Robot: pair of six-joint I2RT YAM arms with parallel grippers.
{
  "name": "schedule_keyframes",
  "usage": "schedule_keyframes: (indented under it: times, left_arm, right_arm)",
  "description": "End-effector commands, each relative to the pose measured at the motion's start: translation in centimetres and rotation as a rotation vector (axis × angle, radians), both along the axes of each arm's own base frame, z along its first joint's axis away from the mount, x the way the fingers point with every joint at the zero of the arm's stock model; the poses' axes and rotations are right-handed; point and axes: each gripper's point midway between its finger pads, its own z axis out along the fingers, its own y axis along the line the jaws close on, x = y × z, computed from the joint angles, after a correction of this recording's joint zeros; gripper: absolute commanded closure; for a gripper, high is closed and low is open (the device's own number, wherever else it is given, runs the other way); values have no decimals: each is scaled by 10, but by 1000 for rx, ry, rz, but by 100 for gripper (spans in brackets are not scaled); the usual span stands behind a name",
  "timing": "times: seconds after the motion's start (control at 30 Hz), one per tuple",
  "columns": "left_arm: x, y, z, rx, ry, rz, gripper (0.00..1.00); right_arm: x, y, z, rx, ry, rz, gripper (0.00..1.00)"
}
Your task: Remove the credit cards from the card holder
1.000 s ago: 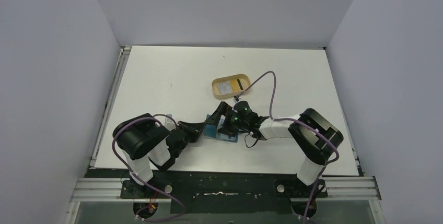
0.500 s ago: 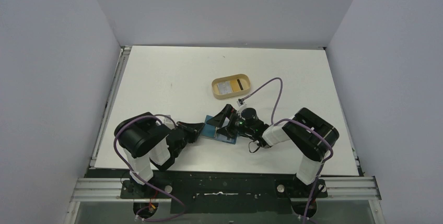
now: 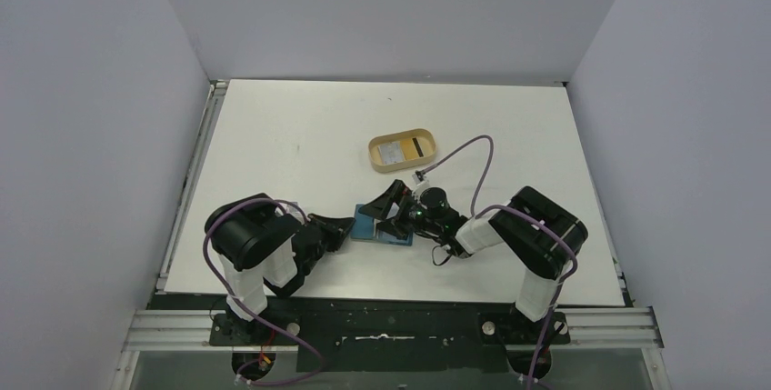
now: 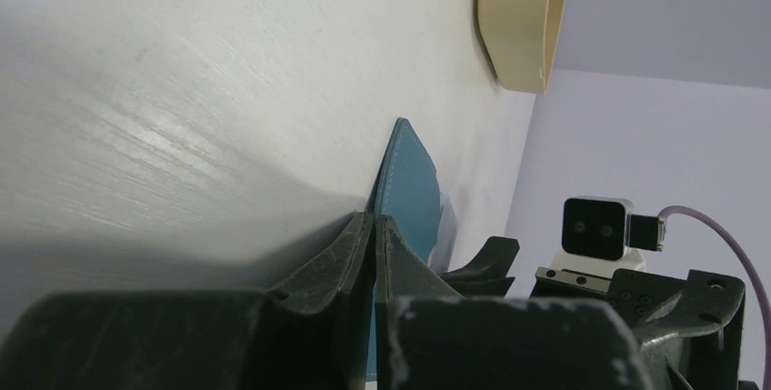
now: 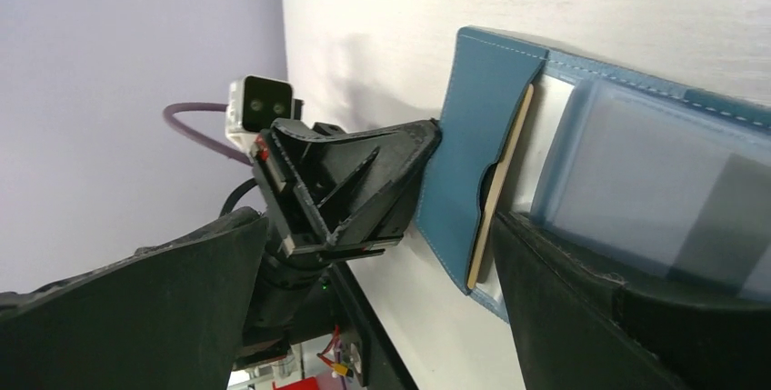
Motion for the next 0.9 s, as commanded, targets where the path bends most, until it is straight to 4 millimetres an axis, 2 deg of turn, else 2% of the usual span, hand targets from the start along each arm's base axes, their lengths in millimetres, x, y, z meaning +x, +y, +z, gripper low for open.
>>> schedule_keyframes:
  times: [0.0,0.13,0.23,0.3,0.43,0.5,0.57,0.7,0.83,0.87]
  left_arm:
    - [-1,-17,17,-21,-59,-79,100]
    - [0,-19,22,-18,-78,-92,100]
    - [0,-19,22,-17,-77,-98,100]
    - [0,-20,22,-17,-77,-110,100]
    - [-1,-23,18,-12,-70,-133,100]
    - [-2,-23,16,-12,-61,-135,100]
    - [-2,-23,16,-10,-61,-136,100]
    - [-2,-22,16,-4,-66,-136,100]
    - [-4,-22,14,1,-60,-141,100]
    - [-4,-22,13,1,-59,-143,100]
  right_arm:
    - [7,15,6,-51,-34,32,0]
    - [5,12,-12,-136,15,46,1]
    - [5,15,-11,-119,15,48,6]
    - [7,17,-5,-77,-8,45,13]
    - [11,22,12,7,-72,37,37]
    - [11,22,13,14,-83,37,42]
    - [12,19,14,13,-91,27,42]
    - [15,5,11,-3,-97,-26,44]
    - [20,-10,8,-36,-106,-79,61]
    - [22,-11,7,-46,-108,-84,62]
